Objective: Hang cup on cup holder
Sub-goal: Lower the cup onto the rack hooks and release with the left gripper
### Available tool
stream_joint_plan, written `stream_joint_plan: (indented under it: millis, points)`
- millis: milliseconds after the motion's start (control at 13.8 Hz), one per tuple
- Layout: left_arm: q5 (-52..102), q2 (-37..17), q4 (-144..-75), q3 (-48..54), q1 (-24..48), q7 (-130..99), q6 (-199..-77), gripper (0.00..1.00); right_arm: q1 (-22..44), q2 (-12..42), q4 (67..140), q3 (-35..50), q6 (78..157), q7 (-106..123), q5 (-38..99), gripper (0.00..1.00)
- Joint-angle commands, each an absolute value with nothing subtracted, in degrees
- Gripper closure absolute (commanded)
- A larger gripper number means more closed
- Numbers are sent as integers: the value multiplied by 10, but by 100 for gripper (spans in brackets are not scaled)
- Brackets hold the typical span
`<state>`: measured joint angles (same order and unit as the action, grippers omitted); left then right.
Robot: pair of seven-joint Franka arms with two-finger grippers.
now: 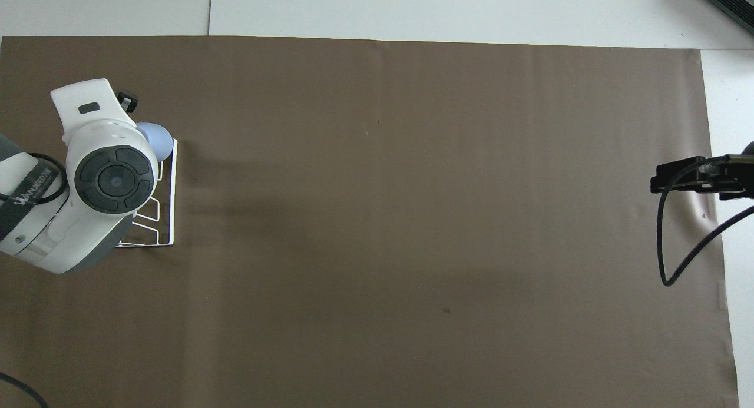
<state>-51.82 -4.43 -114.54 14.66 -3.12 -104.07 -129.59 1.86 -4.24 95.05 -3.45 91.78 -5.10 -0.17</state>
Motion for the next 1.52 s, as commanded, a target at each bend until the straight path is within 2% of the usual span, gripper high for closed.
stream_joint_plan:
  millis: [0,290,580,1088,1450]
  points:
    - [-526,-26,-1152,145,-16,-1031,-1269,0,11,-55,965,-31,913,-62,10,0]
    - [-489,-10,-1146,147,-16,-1013,-1269,0,4,-56,965,-31,921,-50,10,0]
    - [-387,8,-1135,146,-20,-889,-1268,0,10,-56,964,-29,924,-44,-29,0]
    - [-152,11,-1068,138,-24,-467,-1162,0,8,-47,944,-26,900,-49,-1,0]
    - [-16,11,-992,62,-16,-149,-1023,0,11,-50,952,-26,909,-50,-2,0]
